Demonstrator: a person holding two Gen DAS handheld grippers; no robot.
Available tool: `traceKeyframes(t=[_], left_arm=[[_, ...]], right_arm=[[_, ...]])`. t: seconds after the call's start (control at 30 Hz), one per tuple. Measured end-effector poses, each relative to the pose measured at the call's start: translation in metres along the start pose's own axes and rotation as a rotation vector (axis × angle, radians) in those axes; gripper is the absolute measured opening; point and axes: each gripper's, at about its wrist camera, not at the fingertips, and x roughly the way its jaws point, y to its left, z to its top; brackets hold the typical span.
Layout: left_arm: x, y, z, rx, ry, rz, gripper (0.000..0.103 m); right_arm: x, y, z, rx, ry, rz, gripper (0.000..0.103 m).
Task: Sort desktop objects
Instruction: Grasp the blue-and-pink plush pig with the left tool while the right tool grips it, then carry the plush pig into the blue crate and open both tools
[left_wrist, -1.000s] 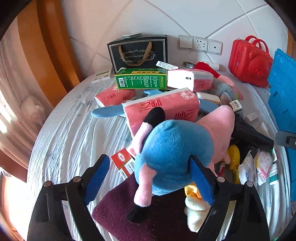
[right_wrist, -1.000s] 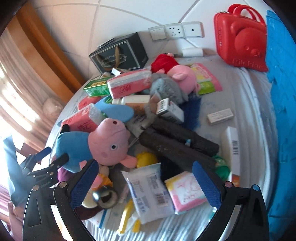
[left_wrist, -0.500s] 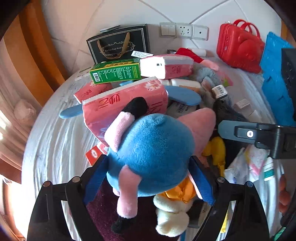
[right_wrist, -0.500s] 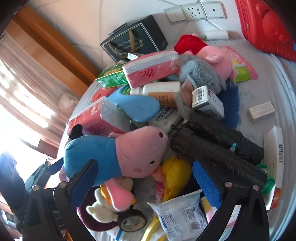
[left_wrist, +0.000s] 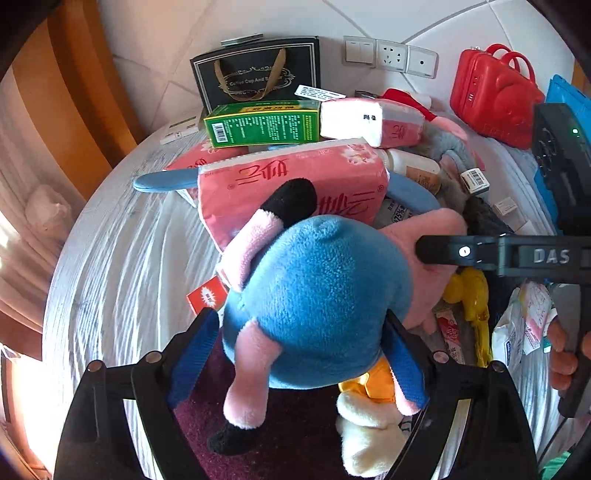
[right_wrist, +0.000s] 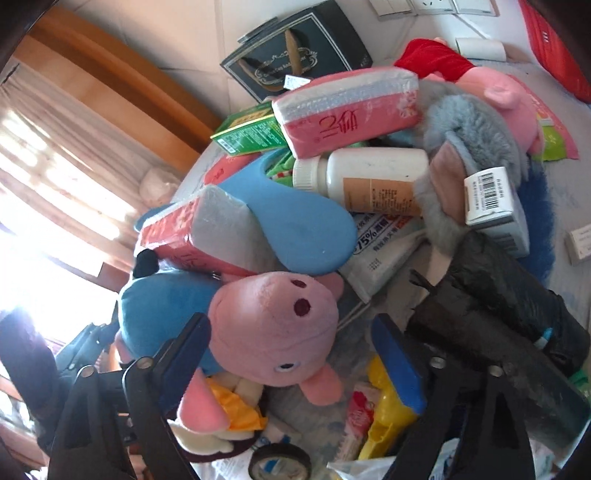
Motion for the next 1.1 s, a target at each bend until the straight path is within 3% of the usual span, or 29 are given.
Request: traceKeyframes(t=[0.13, 0.3, 0.53, 0.83, 1.1], left_arm=[[-0.006, -0.007, 0.002, 0.019, -0.035, -0.020, 0.067], [-0.028, -0.012, 0.003, 0.044, -0.095, -0.053, 0.063], [-0.081, -0.020, 0.017, 0.074, -0.237, -0.088, 0.063], [-0.159, -0.056, 0.054, 0.186, -0.417, -0.214, 0.063], [-0.251, -0.149, 0.110, 0.380, -0.594, -0.427, 0.063]], right_arm=[[0.005, 0.010, -0.003, -0.028, -0.002, -0.043, 0.048], [-0.020, 0.020, -0.006, -0.064, -0.063, -0.073, 0.046], [-0.077, 0.043, -0.008, -0.099, -0.195, -0.086, 0.046], [-0.189, 0.079, -0.015, -0.133, -0.397, -0.203, 0.046], [-0.342, 0.091, -0.033, -0.043, -0.638, -0.369, 0.046]])
